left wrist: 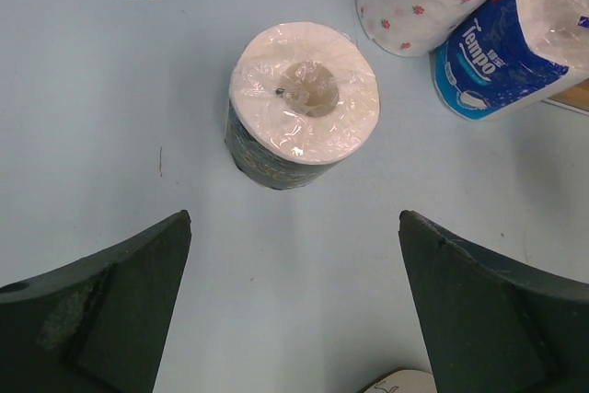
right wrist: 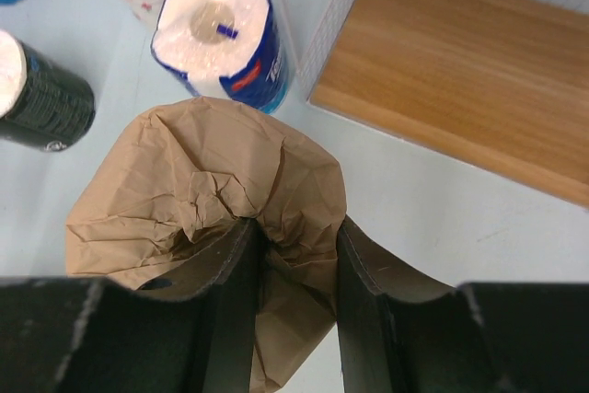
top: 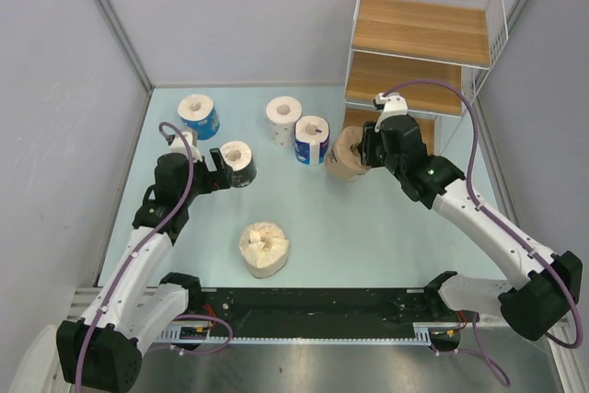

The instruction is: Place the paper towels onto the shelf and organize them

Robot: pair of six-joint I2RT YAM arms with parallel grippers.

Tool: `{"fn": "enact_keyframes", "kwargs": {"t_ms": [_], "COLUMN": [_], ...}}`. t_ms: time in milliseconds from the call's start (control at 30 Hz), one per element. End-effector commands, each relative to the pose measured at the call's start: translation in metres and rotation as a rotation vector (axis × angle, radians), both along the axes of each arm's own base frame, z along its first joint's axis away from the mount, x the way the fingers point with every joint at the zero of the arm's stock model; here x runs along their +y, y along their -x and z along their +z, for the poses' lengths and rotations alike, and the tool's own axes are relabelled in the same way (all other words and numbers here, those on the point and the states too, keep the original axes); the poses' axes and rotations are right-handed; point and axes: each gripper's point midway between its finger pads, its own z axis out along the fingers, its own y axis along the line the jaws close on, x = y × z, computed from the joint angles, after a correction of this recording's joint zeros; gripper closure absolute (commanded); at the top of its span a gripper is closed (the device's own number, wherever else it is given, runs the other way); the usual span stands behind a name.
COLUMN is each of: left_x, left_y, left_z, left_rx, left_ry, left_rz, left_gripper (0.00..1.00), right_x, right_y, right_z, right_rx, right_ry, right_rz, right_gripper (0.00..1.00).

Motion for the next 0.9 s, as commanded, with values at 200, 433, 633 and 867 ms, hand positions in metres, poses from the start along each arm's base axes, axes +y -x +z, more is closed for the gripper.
{"fn": "enact_keyframes", "kwargs": {"t_ms": [200,433,633,867], "left_x": [0.002,-0.001,-0.003,-0.002], "left_y": [-0.005,-0.004,-0.004,-0.003], "left_z": [0.029,0.029,0.029,0.029], "left_rx": [-0.071,-0.066,-0.068,-0.068], "left_ry": [0.026,0.036,0.042,0.042], "left_rz": [0.008,-0.009,-0.017,-0.013], "left_gripper": [0.00,0.00,0.00,0.00], "right_x": [-0.036,-0.055,-0.059,-0.061], "right_y": [-0.017,-0.025,-0.044,-0.069], "right_z": [0.081,0.078,0.071,0.054], "right_rx": [-0.195,-0.190,-0.193,-0.184], "right_ry": [-0.020,0.005,0.015,0.015], "right_rz": [-0.095,-0.161,-0.209,-0.292], "right_gripper": [0.75,0.76,0.76,0.80]}}
